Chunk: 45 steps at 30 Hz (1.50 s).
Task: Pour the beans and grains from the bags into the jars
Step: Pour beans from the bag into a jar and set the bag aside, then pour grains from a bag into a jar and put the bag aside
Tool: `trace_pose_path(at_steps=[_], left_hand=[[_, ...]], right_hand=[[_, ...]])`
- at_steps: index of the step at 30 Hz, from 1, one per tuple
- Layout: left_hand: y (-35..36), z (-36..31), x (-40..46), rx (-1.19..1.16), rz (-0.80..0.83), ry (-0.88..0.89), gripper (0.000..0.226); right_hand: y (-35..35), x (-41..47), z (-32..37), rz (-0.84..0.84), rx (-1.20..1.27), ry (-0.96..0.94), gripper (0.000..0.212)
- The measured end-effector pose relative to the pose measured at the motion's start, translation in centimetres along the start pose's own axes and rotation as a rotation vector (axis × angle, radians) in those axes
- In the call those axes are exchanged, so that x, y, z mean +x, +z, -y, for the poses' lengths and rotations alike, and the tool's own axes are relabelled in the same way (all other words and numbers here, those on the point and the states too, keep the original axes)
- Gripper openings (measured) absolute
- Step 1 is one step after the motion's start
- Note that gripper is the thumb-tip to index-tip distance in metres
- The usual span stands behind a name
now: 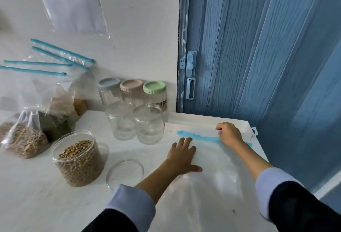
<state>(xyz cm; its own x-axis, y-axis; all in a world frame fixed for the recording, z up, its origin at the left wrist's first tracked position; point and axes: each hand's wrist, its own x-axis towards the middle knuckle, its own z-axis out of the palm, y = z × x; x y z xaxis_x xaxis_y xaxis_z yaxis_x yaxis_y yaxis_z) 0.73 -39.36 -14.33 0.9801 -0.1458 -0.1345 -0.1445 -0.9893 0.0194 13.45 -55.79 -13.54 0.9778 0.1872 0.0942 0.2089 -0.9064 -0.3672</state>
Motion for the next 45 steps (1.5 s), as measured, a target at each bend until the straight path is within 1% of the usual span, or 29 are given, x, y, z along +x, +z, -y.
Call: trace_pose_path(at_steps=[2, 5, 8, 10, 14, 16, 19, 21, 23, 26, 29, 30, 32, 34, 37, 40, 42, 43, 44, 45], left_hand=[[0.5, 0.4, 0.3, -0.075, 0.051, -0.01, 0.085], [1.2, 0.9, 0.6, -0.14, 0.059, -0.021, 0.09], [1.0, 1.0, 0.6, -0.139, 0.081, -0.014, 0.091], [0.7, 0.9, 0.6, -0.139, 0.097, -0.014, 0.091], [0.5, 0.7, 0.6, -0.152, 0.093, -0.016, 0.088], [0.5, 0.7, 0.5, -0.152, 0.097, -0.016, 0.088], [0.5, 0.8, 0.2, -0.15, 0.096, -0.015, 0.088], [0.6, 1.0, 0.0, -0.168, 0.098, -0.014, 0.087], [0.7, 1.0, -0.1, -0.187, 0.107, -0.018, 0.087], [0.9, 1.1, -0.2, -0.223, 0.116, -0.026, 0.084], [0.5, 1.4, -0.6, -0.275, 0.056, -0.015, 0.078], [0.2, 1.6, -0.9, -0.283, 0.014, -0.003, 0.075], [-0.9, 2.3, -1.5, -0.279, -0.073, 0.013, 0.069], [-2.4, 3.4, -2.3, -0.257, -0.142, 0.013, 0.064], [-4.8, 6.4, -3.9, -0.297, -0.231, -0.024, 0.053], [-7.1, 10.4, -6.4, -0.339, -0.291, -0.074, 0.042], [-8.1, 13.2, -8.5, -0.322, -0.297, -0.099, 0.037], [-8.6, 14.7, -9.6, -0.299, -0.286, -0.106, 0.036], [-8.9, 15.8, -10.4, -0.276, -0.274, -0.109, 0.035], [-9.2, 17.2, -11.3, -0.255, -0.27, -0.114, 0.034]], right_hand=[[0.0, -0.2, -0.7, -0.075, 0.004, -0.003, 0.029], [-0.8, -0.5, -1.0, -0.228, 0.019, -0.021, 0.033], [-1.9, -0.7, -1.1, -0.4, 0.027, -0.071, 0.028], [-2.5, -1.0, -1.0, -0.443, 0.056, -0.094, 0.023], [-2.6, -2.7, -0.6, -0.42, 0.118, -0.131, 0.022], [-1.8, -3.7, -0.8, -0.338, 0.055, -0.137, 0.025], [-0.7, -4.5, -1.5, -0.136, -0.029, -0.059, 0.028], [-0.5, -4.8, -1.7, -0.076, -0.043, -0.027, 0.027], [-0.7, -4.8, -1.6, -0.061, -0.053, -0.046, 0.027], [-1.3, -4.9, -1.2, -0.074, -0.093, -0.092, 0.031], [-1.8, -5.1, -0.1, -0.169, -0.079, -0.159, 0.032], [-2.0, -5.3, 0.6, -0.216, -0.051, -0.202, 0.03], [-2.3, -5.7, 2.4, -0.298, 0.043, -0.32, 0.019], [-2.4, -6.3, 4.9, -0.313, 0.126, -0.427, 0.01], [-1.5, -7.5, 9.9, -0.206, 0.209, -0.522, 0.011], [0.4, -8.8, 15.1, 0.009, 0.254, -0.554, 0.014], [1.8, -9.8, 18.6, 0.177, 0.256, -0.589, 0.012], [2.5, -10.5, 20.2, 0.262, 0.222, -0.61, 0.015], [3.2, -11.1, 21.5, 0.342, 0.165, -0.63, 0.028], [3.9, -11.7, 22.9, 0.421, 0.089, -0.651, 0.045]])
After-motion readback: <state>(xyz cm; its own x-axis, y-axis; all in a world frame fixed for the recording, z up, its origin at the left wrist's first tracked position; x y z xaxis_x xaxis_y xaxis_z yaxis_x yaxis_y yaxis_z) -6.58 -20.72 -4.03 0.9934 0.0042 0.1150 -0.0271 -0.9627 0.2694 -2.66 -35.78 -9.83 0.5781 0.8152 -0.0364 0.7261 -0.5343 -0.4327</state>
